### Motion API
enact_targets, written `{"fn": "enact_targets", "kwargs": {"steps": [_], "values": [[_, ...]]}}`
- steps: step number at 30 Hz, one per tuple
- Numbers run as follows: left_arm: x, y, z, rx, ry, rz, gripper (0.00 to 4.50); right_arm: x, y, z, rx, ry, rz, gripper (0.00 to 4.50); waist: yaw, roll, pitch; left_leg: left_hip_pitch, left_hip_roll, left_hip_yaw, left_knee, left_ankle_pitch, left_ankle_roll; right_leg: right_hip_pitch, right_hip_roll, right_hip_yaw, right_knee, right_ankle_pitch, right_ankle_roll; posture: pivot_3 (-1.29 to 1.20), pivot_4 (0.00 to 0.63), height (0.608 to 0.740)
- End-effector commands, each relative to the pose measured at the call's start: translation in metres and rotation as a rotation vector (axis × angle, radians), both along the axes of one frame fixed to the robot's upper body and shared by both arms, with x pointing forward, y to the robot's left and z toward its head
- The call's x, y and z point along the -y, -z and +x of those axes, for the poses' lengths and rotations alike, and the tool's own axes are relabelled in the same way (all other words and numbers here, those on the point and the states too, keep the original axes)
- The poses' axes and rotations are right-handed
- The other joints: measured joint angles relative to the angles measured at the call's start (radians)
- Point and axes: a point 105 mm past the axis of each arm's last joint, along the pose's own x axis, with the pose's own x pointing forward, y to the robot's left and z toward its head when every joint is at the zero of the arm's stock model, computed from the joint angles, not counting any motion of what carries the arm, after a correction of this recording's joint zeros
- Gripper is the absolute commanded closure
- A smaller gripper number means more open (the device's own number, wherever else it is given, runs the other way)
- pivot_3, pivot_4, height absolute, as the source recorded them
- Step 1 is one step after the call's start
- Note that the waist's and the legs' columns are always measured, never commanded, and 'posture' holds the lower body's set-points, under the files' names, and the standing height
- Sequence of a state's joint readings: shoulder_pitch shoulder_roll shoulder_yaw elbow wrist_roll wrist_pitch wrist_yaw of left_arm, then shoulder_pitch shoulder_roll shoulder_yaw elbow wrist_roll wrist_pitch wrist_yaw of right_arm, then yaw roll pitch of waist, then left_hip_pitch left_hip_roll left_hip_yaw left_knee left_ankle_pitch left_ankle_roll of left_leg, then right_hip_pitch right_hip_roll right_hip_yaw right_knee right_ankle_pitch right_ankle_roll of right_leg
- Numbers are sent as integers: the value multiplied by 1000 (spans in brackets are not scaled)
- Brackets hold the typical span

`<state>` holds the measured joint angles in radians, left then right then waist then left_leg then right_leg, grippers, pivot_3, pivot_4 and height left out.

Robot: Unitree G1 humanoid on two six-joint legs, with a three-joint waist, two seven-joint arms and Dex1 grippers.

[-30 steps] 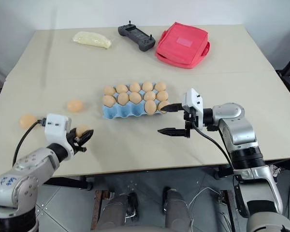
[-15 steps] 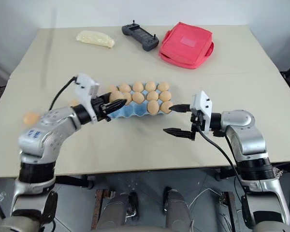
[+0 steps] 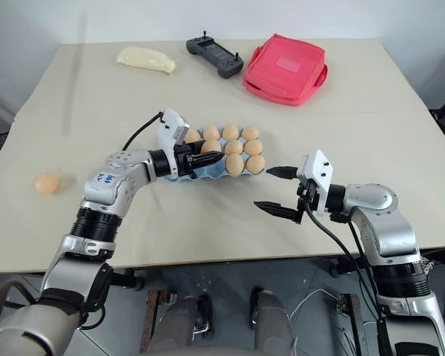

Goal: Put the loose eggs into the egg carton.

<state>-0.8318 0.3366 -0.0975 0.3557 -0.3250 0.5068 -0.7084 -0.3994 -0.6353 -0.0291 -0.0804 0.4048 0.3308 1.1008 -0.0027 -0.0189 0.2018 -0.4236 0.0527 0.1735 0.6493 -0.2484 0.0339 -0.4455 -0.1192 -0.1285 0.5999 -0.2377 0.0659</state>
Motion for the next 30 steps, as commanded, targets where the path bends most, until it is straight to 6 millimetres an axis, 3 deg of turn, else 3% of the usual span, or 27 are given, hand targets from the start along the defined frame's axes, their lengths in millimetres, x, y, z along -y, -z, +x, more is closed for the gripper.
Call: {"fn": "enact_targets", "kwargs": {"steps": [1,4,6,13,21,25,30], "values": [[7,-13,1,59,30,-3,1465,3,-17,-4,65,6,9,0,0,0,0,0,0,0,0,0,0,0,0,0,0,0,0,0,150,740],[7,-14,1,62,29,-5,425,3,-17,-3,65,6,7,0,0,0,0,0,1,0,0,0,0,0,1,0,0,0,0,0,150,740],[4,-14,1,65,15,-6,30,3,-17,-2,65,3,5,0,0,0,0,0,1,0,0,0,1,0,1,0,1,0,0,0,150,740],[-31,-23,-7,108,-116,3,30,-2,-19,4,66,-31,3,0,-4,0,0,0,2,0,1,1,3,0,2,0,2,0,0,0,150,740],[-96,-22,-49,108,-303,27,30,-10,-20,11,63,-87,-3,0,-9,0,0,1,5,0,1,0,0,0,3,1,3,-1,-1,0,150,740],[-141,-24,-73,128,-489,11,30,-15,-20,14,58,-123,-7,0,-11,0,0,1,5,0,2,0,-2,0,3,1,4,-1,-2,0,150,740],[-184,-8,-103,78,-682,28,30,-21,-21,18,58,-158,-8,0,-13,0,0,2,5,0,1,-1,-2,0,3,2,3,-1,-2,0,150,740]]}}
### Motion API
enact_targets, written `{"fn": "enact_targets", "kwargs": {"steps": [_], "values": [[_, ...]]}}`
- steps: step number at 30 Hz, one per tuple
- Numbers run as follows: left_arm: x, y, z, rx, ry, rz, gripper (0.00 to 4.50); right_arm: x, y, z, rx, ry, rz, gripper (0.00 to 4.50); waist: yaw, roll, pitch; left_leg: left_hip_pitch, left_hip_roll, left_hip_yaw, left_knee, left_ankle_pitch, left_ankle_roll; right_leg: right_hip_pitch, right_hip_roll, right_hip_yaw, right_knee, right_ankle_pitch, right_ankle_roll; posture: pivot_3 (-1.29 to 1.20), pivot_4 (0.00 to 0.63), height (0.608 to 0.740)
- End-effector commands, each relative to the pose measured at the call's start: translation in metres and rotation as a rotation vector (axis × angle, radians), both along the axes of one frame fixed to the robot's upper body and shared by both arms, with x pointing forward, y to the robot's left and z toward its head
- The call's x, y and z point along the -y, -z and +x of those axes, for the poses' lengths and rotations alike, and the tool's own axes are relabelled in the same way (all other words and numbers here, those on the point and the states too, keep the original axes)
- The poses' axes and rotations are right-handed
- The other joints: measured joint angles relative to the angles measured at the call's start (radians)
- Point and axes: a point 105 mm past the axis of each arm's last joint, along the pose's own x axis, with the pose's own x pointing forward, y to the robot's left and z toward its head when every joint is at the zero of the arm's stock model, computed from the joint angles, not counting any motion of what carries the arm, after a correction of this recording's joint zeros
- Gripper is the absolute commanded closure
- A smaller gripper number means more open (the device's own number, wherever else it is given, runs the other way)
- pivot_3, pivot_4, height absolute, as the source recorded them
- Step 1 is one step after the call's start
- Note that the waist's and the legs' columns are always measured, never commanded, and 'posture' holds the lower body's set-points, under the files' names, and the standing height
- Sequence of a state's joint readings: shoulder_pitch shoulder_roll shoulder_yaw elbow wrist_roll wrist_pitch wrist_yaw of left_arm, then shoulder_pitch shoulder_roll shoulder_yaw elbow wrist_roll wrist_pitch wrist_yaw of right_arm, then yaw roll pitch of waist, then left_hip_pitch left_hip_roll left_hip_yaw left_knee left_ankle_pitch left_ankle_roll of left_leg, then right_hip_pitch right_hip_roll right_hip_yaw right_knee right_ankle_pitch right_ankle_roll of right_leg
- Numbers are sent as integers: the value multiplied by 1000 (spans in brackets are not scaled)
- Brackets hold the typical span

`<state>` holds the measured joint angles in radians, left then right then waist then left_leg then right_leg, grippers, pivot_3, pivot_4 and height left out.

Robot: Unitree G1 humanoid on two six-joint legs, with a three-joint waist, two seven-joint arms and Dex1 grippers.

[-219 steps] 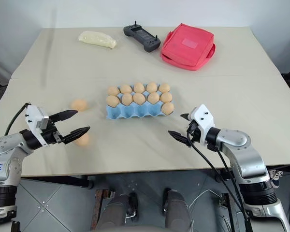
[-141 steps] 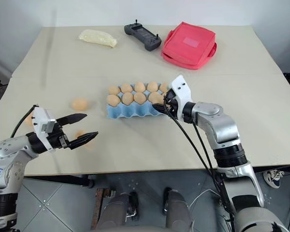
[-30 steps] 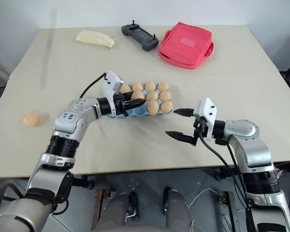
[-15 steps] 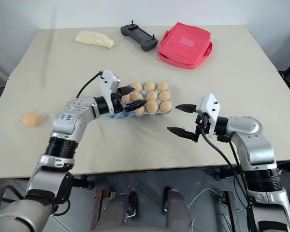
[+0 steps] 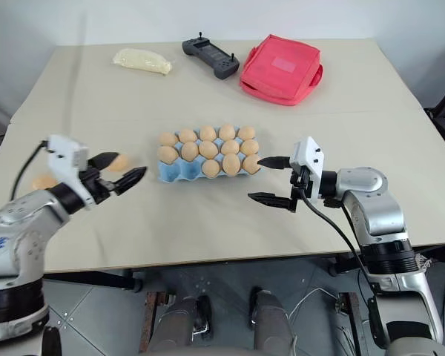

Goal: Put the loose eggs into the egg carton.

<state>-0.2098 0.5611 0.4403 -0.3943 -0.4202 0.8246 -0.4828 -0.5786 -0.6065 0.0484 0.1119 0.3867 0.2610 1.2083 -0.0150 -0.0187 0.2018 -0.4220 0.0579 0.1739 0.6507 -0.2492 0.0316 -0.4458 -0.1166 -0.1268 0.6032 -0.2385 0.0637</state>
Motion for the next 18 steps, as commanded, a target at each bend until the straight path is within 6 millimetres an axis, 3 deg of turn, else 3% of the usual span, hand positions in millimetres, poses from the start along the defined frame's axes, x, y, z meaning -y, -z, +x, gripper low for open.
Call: {"fn": "enact_targets", "kwargs": {"steps": [1,6,10,14,18], "values": [[-19,-3,-22,22,-98,1,30,-6,-10,0,44,-41,8,0,-2,0,0,0,0,0,0,0,0,0,0,0,0,0,0,0,150,740],[-39,19,-52,-39,-228,-27,30,-8,-11,2,42,-61,5,0,-4,0,0,0,3,0,-1,-1,-1,0,-1,0,-3,1,-2,0,150,740],[-45,24,-65,-51,-279,-43,30,-8,-12,4,42,-67,1,0,-6,0,0,0,6,0,-2,-2,-3,0,0,1,-5,2,-4,0,150,740],[-43,24,-55,-58,-264,-39,30,-11,-13,6,45,-74,3,0,-7,0,0,0,6,0,-2,-2,-3,0,1,1,-6,2,-6,0,150,740],[-35,17,-28,-45,-226,-39,30,-14,-15,5,50,-77,10,0,-6,0,0,0,7,0,-1,-1,-4,0,2,0,-7,3,-7,0,150,740]]}}
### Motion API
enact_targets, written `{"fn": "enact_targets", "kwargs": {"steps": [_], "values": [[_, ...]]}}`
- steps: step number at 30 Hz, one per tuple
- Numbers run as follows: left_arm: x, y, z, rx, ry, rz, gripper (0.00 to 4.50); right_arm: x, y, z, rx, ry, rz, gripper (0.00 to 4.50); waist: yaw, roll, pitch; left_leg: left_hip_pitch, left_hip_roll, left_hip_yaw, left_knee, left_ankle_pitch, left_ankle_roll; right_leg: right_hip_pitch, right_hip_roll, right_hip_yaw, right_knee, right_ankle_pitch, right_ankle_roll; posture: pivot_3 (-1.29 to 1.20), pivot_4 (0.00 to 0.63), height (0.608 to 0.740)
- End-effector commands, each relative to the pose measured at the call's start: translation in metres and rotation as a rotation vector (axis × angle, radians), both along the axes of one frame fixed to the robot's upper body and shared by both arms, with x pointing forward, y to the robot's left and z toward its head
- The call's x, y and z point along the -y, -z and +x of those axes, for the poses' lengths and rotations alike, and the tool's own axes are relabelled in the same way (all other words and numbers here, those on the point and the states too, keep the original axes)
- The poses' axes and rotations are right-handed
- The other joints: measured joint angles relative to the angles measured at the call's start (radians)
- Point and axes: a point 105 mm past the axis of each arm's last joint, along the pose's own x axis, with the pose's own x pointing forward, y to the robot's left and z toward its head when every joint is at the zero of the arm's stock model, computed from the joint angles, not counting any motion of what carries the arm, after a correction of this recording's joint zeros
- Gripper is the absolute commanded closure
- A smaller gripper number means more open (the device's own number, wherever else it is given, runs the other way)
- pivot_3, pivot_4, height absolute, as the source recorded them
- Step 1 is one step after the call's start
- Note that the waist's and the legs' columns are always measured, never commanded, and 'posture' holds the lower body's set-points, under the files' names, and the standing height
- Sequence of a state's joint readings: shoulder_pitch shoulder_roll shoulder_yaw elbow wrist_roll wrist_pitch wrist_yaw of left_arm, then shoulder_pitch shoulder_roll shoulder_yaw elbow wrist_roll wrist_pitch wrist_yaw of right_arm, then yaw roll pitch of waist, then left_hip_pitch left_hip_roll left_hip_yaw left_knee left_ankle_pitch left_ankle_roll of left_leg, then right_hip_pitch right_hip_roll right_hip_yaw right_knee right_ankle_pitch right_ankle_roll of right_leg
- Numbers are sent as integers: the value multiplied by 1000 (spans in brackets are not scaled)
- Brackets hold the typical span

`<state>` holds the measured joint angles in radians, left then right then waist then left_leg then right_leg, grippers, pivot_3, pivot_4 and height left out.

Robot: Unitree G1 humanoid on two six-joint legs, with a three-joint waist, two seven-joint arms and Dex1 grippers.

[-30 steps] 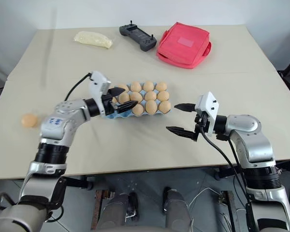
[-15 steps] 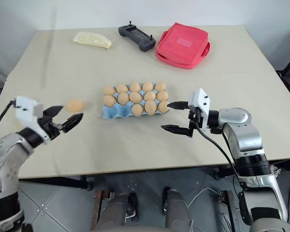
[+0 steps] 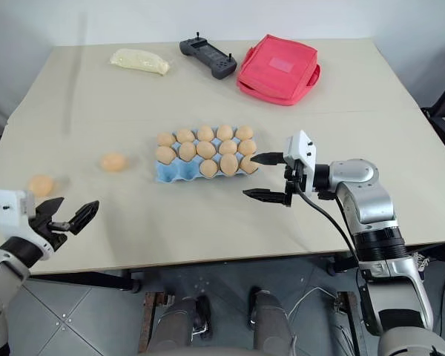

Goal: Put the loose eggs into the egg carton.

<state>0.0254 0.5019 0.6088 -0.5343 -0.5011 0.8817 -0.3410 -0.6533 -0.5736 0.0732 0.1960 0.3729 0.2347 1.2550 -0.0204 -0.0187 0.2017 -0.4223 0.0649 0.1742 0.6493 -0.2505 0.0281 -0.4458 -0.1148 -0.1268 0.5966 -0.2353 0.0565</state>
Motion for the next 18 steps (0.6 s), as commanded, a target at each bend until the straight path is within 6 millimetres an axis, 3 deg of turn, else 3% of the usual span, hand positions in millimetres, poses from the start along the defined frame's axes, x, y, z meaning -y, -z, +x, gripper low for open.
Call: {"fn": "enact_targets", "kwargs": {"steps": [1,11,18], "values": [[4,-11,21,31,19,22,30,-4,-11,-3,50,-20,9,0,-1,0,0,0,0,0,0,0,0,0,0,0,0,0,0,0,150,740],[10,-24,104,-12,15,92,30,5,-9,-8,52,34,9,0,-4,0,0,-1,0,2,-1,2,-3,-1,3,0,0,1,1,0,150,740],[8,-13,135,-108,-5,68,30,11,-7,-12,49,71,9,0,-8,0,0,0,0,3,0,2,-3,-2,5,1,4,1,1,0,150,740]]}}
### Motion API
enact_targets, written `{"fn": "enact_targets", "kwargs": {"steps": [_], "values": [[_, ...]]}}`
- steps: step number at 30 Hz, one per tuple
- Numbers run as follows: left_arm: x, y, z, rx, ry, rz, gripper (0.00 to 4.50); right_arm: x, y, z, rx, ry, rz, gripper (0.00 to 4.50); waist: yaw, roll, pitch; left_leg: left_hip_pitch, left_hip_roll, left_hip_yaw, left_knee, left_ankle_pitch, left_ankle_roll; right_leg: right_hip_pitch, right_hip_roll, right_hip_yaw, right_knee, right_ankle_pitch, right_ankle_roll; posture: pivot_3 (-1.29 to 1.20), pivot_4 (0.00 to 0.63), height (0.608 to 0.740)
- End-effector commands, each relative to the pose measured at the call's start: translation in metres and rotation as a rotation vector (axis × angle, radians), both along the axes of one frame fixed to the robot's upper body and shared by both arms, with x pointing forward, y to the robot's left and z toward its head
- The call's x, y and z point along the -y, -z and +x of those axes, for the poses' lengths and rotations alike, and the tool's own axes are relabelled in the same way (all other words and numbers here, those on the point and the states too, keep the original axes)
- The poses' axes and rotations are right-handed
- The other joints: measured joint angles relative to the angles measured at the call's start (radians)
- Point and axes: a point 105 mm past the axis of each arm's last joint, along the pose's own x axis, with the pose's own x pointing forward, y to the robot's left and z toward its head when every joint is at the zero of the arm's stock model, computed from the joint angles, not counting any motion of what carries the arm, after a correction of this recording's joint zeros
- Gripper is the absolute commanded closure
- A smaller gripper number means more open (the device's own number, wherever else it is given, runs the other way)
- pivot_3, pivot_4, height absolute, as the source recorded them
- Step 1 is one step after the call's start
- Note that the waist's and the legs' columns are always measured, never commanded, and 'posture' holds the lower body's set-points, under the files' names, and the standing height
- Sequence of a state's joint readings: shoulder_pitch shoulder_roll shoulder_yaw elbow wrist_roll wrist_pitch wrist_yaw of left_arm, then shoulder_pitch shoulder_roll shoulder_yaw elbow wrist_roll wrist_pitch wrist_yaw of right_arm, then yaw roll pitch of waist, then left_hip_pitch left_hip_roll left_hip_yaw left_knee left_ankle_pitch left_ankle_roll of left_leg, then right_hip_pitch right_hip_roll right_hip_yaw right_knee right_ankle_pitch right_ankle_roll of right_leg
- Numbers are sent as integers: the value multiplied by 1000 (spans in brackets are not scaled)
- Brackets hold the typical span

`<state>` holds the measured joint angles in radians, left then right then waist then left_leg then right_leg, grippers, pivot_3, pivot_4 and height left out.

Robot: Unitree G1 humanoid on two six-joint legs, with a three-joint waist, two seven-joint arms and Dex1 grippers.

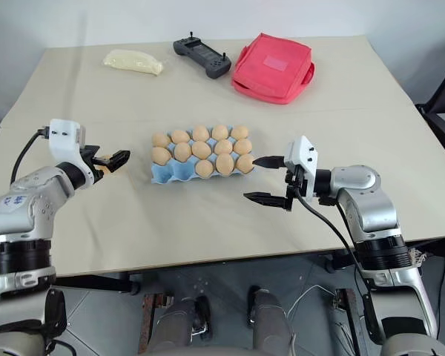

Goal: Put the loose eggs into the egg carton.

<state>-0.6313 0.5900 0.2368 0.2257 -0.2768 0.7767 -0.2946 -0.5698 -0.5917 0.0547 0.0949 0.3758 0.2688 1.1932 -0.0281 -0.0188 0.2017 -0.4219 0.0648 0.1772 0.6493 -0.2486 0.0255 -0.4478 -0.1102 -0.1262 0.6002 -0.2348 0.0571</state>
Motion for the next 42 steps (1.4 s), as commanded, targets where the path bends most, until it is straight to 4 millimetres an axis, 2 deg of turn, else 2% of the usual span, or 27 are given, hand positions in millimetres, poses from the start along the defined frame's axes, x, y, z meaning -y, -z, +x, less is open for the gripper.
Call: {"fn": "enact_targets", "kwargs": {"steps": [1,7,11,15,17,22,26,29,33,36,42], "values": [[-5,2,9,-28,-16,22,30,6,-14,-4,52,18,10,0,1,0,0,0,0,0,0,0,0,0,0,0,0,0,0,0,150,740],[-4,17,14,-103,-21,32,30,8,-13,-6,50,31,10,0,1,0,0,0,0,0,1,0,0,0,0,0,1,0,0,0,150,740],[-7,18,15,-90,-38,61,861,9,-13,-5,50,36,9,0,0,0,0,0,0,0,2,1,1,0,-1,0,3,0,0,0,150,740],[6,2,12,-36,41,75,2123,10,-13,-5,51,38,7,0,1,0,0,0,0,0,2,1,1,0,-3,0,4,0,0,0,150,740],[16,-10,8,11,111,83,2475,11,-14,-5,56,38,8,0,1,0,0,0,-1,0,2,1,1,0,-3,0,3,0,0,0,150,740],[51,-48,-9,188,334,71,2496,14,-15,-6,63,40,13,0,1,0,0,0,-1,0,1,1,0,0,-3,0,2,0,0,0,150,740],[76,-65,-23,247,488,9,2496,14,-16,-8,68,36,27,0,1,0,0,0,-1,0,2,1,1,0,-3,0,3,0,0,0,150,740],[93,-62,-31,228,588,-24,2496,14,-14,-9,65,41,26,0,1,0,0,0,-1,0,2,1,1,0,-2,1,4,0,0,0,150,740],[110,-41,-34,151,676,-31,2496,14,-13,-9,67,49,29,0,1,0,0,0,-1,0,3,2,1,0,0,1,4,0,0,0,150,740],[118,-32,-31,125,698,-34,2496,14,-12,-10,69,57,31,0,2,0,0,0,-1,0,3,2,1,0,0,1,4,0,0,0,150,740],[130,-29,-24,125,722,-54,2496,16,-10,-12,71,73,34,0,2,0,0,0,-1,0,4,2,2,0,0,1,5,0,0,0,150,740]]}}
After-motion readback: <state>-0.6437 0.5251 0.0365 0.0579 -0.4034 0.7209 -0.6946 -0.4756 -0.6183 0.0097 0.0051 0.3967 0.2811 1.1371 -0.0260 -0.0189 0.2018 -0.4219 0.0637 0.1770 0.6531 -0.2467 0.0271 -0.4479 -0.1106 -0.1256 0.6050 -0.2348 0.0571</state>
